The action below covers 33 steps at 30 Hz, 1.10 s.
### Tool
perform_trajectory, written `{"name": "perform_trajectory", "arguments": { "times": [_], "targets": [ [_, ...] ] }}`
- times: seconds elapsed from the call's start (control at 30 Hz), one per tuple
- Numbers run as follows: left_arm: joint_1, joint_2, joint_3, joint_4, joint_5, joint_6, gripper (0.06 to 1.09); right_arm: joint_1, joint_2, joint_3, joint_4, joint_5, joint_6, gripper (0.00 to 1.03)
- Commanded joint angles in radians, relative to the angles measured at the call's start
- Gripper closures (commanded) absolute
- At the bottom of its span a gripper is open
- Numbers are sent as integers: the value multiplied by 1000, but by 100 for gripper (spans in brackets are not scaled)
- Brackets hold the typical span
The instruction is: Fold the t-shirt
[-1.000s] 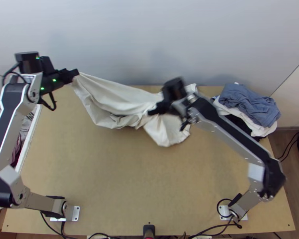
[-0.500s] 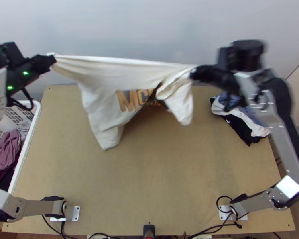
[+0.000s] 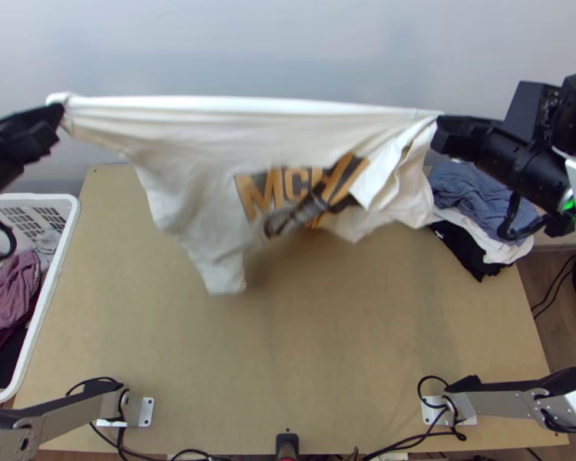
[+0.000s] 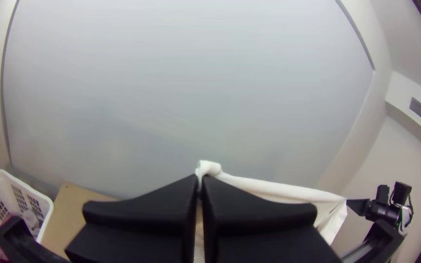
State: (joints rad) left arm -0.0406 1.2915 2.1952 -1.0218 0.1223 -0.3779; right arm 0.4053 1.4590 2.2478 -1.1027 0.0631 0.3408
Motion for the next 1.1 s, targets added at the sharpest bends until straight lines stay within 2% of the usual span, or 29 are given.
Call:
{"name": "perform_trajectory", "arguments": {
  "times": [0.0, 0.1, 0.2, 0.33, 0.47, 0.63, 0.67, 0.8, 0.87, 0.9, 1.07],
  "targets": [
    [-124, -81, -146, -61, 13, -15, 105, 46, -25, -62, -102, -105, 56, 100],
    [-147, -109, -302, -50, 36, -42, 105, 21, -19, -179, -121, -241, 79, 100],
    [-147, -110, -476, -9, 54, -73, 105, -69, -15, -363, -111, -419, 60, 100],
    [-148, -110, -736, 155, 62, -69, 105, -174, 38, -605, -17, -575, 27, 100],
    [-154, -64, -956, 347, 62, -59, 105, -220, 130, -791, 132, -600, -8, 100],
    [-157, 78, -1072, 514, 62, -65, 103, -241, 255, -881, 234, -609, -20, 100],
    [-159, 108, -1078, 539, 62, -72, 97, -243, 274, -887, 251, -609, -20, 100],
    [-180, 230, -1085, 597, 62, -75, 48, -250, 342, -892, 305, -623, -5, 100],
    [-197, 285, -1074, 609, 62, -75, 19, -250, 370, -881, 323, -623, 1, 100],
    [-203, 307, -1065, 606, 62, -75, 11, -250, 380, -876, 330, -623, 3, 100],
    [-212, 333, -1042, 589, 92, -55, 11, -283, 423, -861, 403, -618, 29, 100]
  ]
}}
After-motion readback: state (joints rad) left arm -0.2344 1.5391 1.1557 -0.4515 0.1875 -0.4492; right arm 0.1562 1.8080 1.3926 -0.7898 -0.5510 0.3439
